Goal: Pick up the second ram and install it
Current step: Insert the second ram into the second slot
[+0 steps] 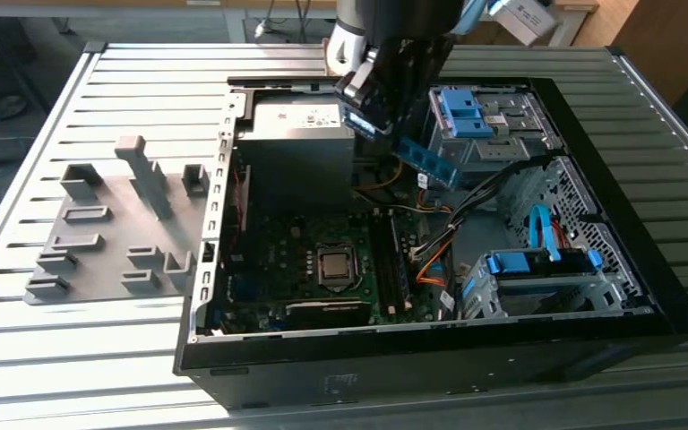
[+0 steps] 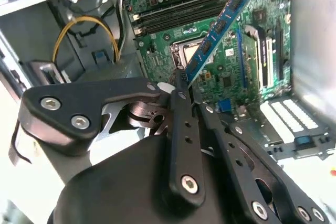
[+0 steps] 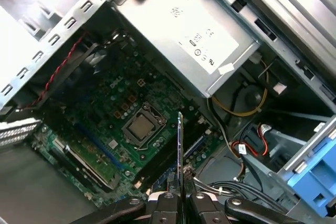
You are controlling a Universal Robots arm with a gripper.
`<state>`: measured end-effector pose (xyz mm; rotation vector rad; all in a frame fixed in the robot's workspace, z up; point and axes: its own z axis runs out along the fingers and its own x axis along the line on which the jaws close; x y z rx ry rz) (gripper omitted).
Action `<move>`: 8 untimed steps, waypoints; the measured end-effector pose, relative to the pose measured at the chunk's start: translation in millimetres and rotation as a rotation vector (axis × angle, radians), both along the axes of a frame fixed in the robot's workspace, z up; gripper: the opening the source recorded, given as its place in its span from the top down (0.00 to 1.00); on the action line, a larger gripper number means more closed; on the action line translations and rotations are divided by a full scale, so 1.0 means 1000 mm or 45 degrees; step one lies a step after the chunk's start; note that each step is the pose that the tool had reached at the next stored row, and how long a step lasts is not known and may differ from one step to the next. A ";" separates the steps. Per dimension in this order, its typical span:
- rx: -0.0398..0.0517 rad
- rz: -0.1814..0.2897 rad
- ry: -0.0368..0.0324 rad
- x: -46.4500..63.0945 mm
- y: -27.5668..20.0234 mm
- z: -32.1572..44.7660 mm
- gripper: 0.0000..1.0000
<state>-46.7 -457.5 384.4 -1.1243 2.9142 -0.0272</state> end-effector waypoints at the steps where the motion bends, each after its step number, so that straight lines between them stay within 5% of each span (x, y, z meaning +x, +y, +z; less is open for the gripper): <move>1: 0.000 -0.023 0.0000 0.000 0.0000 -0.0010 0.86; 8: 0.000 -0.186 -0.0001 0.000 0.0000 -0.0073 0.86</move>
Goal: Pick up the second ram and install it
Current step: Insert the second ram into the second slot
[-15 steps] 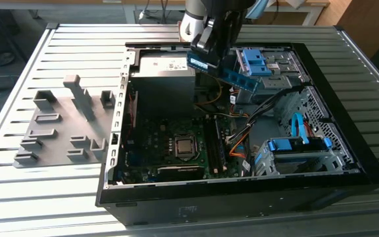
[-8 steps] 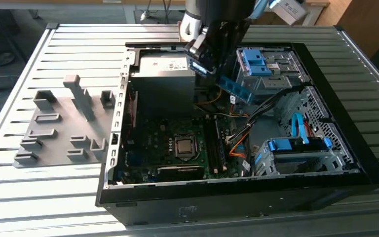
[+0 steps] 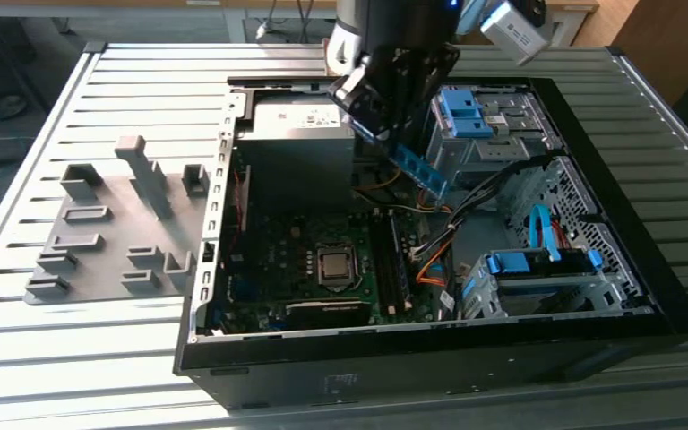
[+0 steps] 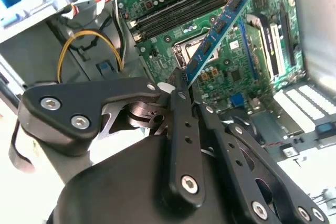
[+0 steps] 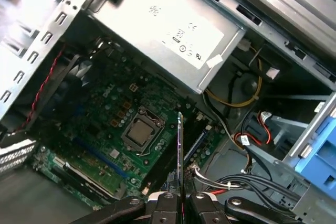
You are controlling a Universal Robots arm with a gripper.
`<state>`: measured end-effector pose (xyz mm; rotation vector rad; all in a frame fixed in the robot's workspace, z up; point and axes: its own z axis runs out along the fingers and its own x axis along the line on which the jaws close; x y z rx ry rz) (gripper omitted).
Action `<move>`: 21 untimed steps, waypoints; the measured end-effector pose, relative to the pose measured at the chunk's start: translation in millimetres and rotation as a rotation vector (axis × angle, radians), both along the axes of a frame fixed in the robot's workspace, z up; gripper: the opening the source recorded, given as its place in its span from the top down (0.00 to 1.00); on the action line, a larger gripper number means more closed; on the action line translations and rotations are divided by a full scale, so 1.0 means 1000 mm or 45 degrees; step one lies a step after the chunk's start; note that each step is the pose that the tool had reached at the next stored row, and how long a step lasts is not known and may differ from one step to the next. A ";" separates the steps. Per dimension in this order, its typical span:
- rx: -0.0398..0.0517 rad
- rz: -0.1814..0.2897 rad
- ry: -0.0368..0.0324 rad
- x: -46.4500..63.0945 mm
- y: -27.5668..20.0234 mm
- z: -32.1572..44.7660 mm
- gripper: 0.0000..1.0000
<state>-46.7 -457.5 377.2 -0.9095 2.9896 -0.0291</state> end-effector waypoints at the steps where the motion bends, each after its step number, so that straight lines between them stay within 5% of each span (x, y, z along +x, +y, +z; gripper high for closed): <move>1: 0.000 -0.023 0.0000 0.000 0.0000 -0.0008 0.86; 21: 0.000 -0.477 0.0000 0.000 0.0001 -0.0181 0.86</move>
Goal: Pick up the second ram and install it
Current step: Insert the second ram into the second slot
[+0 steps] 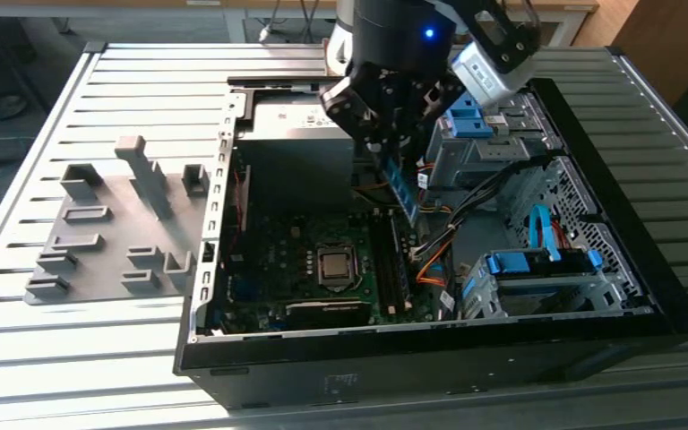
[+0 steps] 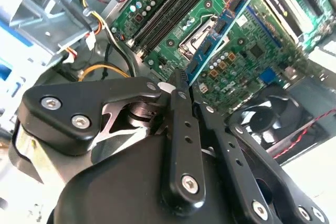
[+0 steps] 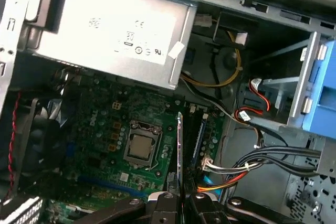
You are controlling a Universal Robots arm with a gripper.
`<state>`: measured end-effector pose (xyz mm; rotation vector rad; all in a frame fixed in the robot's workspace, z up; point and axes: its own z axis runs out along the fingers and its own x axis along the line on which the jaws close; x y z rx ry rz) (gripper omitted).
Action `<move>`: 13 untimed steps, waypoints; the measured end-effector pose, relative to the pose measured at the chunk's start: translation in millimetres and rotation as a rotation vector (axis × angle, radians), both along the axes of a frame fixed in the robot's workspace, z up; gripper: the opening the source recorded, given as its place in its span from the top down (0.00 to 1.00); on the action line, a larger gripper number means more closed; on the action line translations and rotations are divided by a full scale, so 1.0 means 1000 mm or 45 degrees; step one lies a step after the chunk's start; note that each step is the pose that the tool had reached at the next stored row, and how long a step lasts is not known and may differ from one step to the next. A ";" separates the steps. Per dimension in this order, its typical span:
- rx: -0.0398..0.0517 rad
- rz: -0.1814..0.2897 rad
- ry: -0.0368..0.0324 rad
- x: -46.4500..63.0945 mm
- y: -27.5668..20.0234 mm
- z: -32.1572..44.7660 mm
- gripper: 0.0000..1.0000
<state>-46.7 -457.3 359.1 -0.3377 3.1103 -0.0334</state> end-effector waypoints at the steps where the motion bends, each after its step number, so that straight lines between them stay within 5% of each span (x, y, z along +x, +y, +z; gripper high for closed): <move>1: 0.000 -0.023 0.0001 0.000 0.0000 -0.0010 0.86; 13: 0.000 -0.283 0.0001 0.000 0.0001 -0.0177 0.86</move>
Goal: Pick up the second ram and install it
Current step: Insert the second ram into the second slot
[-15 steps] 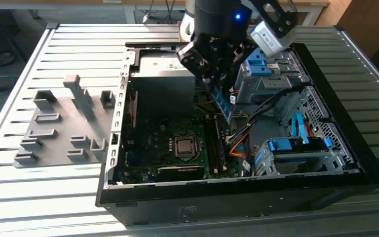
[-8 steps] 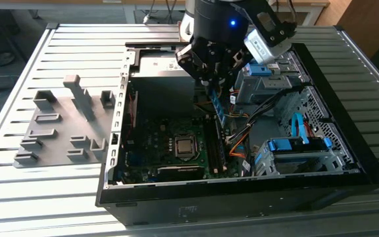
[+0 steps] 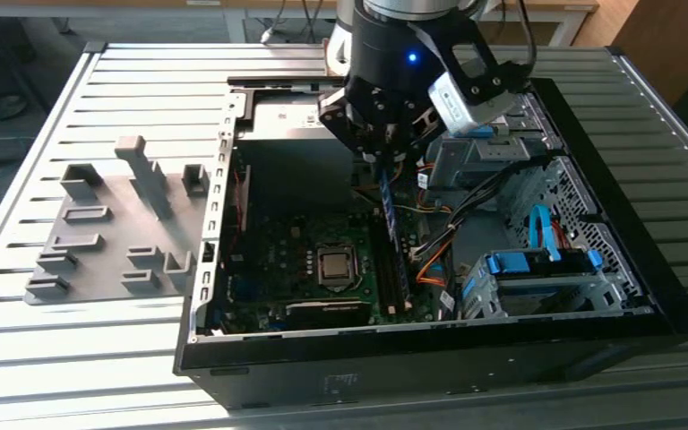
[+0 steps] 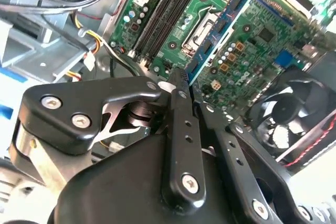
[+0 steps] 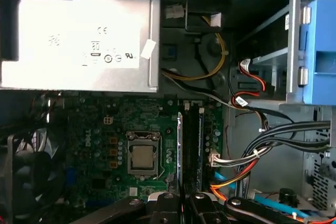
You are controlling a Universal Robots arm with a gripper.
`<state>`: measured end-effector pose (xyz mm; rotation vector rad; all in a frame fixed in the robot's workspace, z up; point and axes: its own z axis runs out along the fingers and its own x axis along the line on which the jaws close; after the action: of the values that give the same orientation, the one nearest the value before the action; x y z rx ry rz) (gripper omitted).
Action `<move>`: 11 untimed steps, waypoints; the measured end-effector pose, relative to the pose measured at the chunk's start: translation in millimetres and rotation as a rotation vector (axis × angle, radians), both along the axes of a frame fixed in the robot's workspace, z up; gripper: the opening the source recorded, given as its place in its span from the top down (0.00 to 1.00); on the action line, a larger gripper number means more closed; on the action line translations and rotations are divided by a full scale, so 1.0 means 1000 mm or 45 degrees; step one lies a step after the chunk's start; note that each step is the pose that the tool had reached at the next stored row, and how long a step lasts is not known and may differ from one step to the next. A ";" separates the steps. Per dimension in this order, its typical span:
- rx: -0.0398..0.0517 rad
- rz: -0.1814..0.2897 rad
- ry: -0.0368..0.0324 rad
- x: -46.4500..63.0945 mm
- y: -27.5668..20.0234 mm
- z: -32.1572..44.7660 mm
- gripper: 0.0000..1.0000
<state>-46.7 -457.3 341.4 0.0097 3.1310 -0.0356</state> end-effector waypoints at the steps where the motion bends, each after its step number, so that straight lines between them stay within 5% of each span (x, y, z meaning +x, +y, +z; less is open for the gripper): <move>1: 0.000 -0.009 0.0002 0.000 0.0001 -0.0018 0.86; 11: 0.000 0.001 0.0188 0.007 -0.0015 -0.0179 0.86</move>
<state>-39.9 -458.8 323.4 0.0080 3.1458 -0.0363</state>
